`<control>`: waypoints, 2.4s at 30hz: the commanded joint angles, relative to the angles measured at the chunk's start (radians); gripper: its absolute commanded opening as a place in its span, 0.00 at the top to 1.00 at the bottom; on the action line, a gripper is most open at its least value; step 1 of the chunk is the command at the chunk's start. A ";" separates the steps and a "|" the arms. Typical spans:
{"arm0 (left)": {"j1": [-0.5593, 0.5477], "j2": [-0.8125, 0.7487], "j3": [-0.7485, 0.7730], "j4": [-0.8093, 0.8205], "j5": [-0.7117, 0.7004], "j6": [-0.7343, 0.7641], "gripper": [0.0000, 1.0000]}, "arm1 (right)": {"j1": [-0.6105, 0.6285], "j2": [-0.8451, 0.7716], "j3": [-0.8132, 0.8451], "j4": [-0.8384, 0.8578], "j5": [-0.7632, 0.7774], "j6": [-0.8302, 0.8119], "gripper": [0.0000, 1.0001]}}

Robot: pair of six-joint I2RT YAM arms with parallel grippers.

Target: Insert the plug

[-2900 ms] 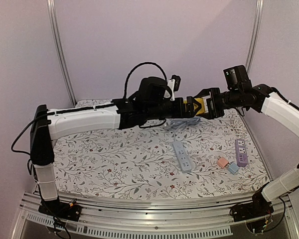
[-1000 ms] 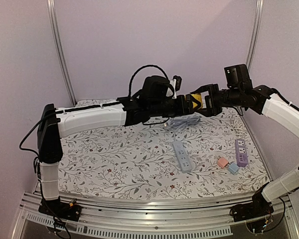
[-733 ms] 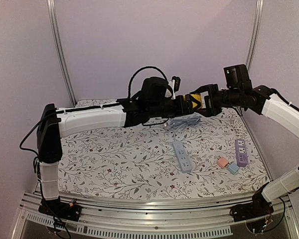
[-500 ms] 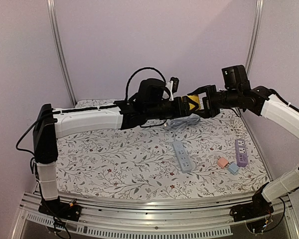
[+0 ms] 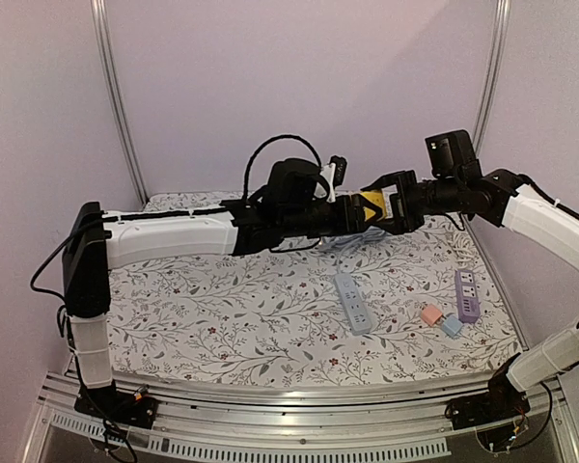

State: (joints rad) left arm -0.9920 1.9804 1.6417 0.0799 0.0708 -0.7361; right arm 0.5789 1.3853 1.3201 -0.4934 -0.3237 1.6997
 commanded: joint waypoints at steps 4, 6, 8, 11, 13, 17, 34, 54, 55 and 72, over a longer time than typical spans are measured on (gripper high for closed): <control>0.070 -0.073 -0.029 -0.194 0.029 -0.035 1.00 | -0.044 -0.057 -0.057 -0.011 0.020 -0.070 0.22; 0.080 -0.106 -0.045 -0.259 -0.019 -0.008 1.00 | -0.077 -0.077 -0.073 -0.038 0.020 -0.093 0.09; 0.091 -0.148 -0.072 -0.302 -0.052 0.028 1.00 | -0.110 -0.100 -0.084 -0.062 0.016 -0.121 0.01; 0.131 -0.215 -0.126 -0.321 -0.019 0.036 1.00 | -0.145 -0.127 -0.085 -0.128 0.037 -0.179 0.01; 0.163 -0.246 -0.165 -0.315 0.038 0.028 1.00 | -0.158 -0.141 -0.085 -0.158 0.056 -0.211 0.01; 0.239 -0.284 -0.216 -0.304 0.264 0.039 1.00 | -0.177 -0.159 -0.088 -0.183 0.067 -0.270 0.01; 0.383 -0.465 -0.407 -0.130 0.798 -0.058 1.00 | -0.187 -0.089 -0.076 -0.203 0.020 -0.457 0.01; 0.378 -0.490 -0.468 0.072 0.993 -0.199 1.00 | -0.186 0.045 -0.015 -0.271 -0.073 -0.759 0.01; 0.378 -0.491 -0.466 0.051 0.986 -0.192 1.00 | -0.187 0.049 -0.014 -0.278 -0.073 -0.781 0.01; 0.380 -0.555 -0.402 -0.777 0.379 0.195 1.00 | -0.071 0.161 0.007 -0.350 0.013 -1.054 0.01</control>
State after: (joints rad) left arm -0.6212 1.4696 1.2266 -0.4824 0.6762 -0.6373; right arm 0.4774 1.5124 1.3025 -0.8177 -0.3229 0.7265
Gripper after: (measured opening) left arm 0.641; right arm 0.989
